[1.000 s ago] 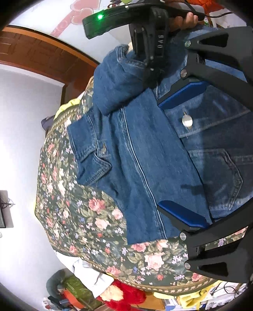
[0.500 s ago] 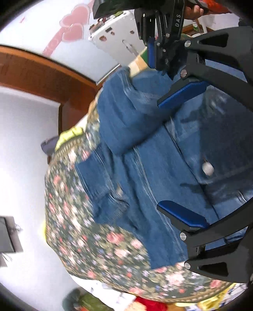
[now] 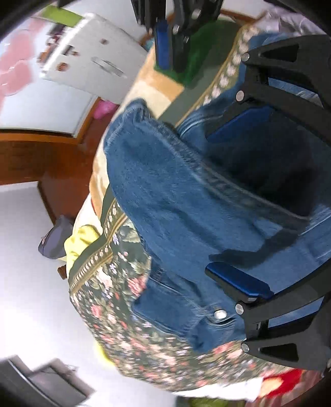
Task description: Fold large clothes
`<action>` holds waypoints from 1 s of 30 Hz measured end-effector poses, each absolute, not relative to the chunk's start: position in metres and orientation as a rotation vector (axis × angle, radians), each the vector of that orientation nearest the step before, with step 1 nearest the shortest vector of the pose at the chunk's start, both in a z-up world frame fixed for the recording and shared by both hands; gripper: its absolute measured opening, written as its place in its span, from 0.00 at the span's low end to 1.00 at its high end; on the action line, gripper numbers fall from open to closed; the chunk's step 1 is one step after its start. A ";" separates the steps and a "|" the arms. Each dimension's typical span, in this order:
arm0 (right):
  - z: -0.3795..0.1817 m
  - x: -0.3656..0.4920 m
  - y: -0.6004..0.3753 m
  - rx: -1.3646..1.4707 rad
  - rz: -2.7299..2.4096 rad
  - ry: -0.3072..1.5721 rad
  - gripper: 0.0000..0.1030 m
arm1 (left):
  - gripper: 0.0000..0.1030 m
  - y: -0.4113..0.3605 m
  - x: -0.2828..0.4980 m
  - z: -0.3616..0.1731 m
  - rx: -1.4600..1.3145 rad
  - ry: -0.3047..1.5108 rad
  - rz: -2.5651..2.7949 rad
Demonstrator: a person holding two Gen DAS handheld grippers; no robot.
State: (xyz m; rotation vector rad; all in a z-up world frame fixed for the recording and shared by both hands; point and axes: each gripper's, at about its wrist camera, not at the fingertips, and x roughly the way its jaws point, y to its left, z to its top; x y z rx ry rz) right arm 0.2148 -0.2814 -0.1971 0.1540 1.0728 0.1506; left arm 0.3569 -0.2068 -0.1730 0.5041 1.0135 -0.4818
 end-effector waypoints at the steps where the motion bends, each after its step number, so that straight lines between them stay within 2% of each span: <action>1: -0.201 0.217 -0.285 0.167 0.145 1.077 0.10 | 0.93 -0.212 0.360 -0.176 0.515 1.020 -0.487; 5: -0.216 0.222 -0.307 0.219 0.099 1.109 0.10 | 0.90 -0.234 0.369 -0.183 0.564 1.023 -0.526; 6: -0.222 0.225 -0.314 0.228 0.078 1.128 0.10 | 0.86 -0.241 0.369 -0.186 0.588 1.017 -0.536; 7: -0.225 0.227 -0.317 0.229 0.064 1.138 0.10 | 0.77 -0.248 0.368 -0.191 0.618 1.008 -0.536; 8: -0.229 0.230 -0.321 0.225 0.045 1.150 0.10 | 0.73 -0.253 0.368 -0.194 0.640 1.000 -0.531; 10: -0.234 0.234 -0.324 0.197 0.029 1.155 0.10 | 0.55 -0.260 0.366 -0.201 0.660 0.982 -0.537; 11: -0.234 0.235 -0.324 0.175 0.024 1.144 0.10 | 0.51 -0.262 0.364 -0.202 0.676 0.958 -0.526; 13: -0.233 0.237 -0.321 0.120 0.025 1.104 0.10 | 0.32 -0.264 0.359 -0.203 0.699 0.911 -0.523; 16: -0.239 0.242 -0.313 0.015 -0.005 1.079 0.10 | 0.24 -0.256 0.362 -0.199 0.643 0.916 -0.536; 21: -0.270 0.253 -0.294 -0.232 -0.069 1.160 0.10 | 0.18 -0.220 0.379 -0.177 0.488 0.948 -0.495; 30: -0.270 0.252 -0.297 -0.224 -0.090 1.180 0.10 | 0.17 -0.107 0.378 -0.144 0.313 0.920 -0.313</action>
